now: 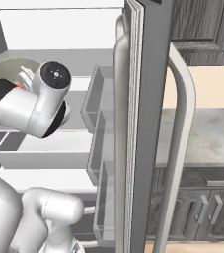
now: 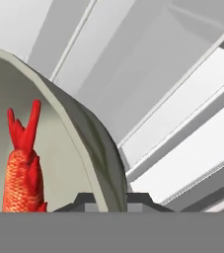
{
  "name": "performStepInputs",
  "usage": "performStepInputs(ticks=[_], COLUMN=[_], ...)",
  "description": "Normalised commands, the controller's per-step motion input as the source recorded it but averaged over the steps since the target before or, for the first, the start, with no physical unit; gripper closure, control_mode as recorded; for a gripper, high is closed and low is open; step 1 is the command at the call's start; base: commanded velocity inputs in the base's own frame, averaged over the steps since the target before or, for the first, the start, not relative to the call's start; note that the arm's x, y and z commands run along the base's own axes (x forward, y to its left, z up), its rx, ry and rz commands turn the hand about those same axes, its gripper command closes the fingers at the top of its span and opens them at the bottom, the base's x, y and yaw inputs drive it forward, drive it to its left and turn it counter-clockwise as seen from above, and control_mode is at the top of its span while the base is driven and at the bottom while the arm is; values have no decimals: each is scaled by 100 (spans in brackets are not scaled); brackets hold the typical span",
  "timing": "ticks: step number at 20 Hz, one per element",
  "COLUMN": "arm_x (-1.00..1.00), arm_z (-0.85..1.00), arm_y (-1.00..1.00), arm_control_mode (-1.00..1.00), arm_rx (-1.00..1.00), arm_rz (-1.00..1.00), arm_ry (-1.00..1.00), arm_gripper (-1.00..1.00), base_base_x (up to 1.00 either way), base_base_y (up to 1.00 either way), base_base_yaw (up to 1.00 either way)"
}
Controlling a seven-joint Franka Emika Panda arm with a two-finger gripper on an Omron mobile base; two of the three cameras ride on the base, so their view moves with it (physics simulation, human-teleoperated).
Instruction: Move the mug from next to the sink to the open cabinet. Then, move the bowl with the fish to the fridge to clear the area for faucet cleaning.
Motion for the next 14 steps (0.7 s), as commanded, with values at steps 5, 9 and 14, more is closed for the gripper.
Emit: performStepInputs(ticks=[5,9,14], arm_x=[-52,-7,11], arm_z=[32,77,63], arm_y=[-2,2,0], arm_control_mode=[-100,-100,-100], arm_rx=[18,8,4], arm_rz=[-42,-55,-27], arm_ry=[-11,0,9], arm_gripper=[100,100,100], base_base_x=[0,0,0], base_base_y=[0,0,0], base_base_yaw=[0,0,0])
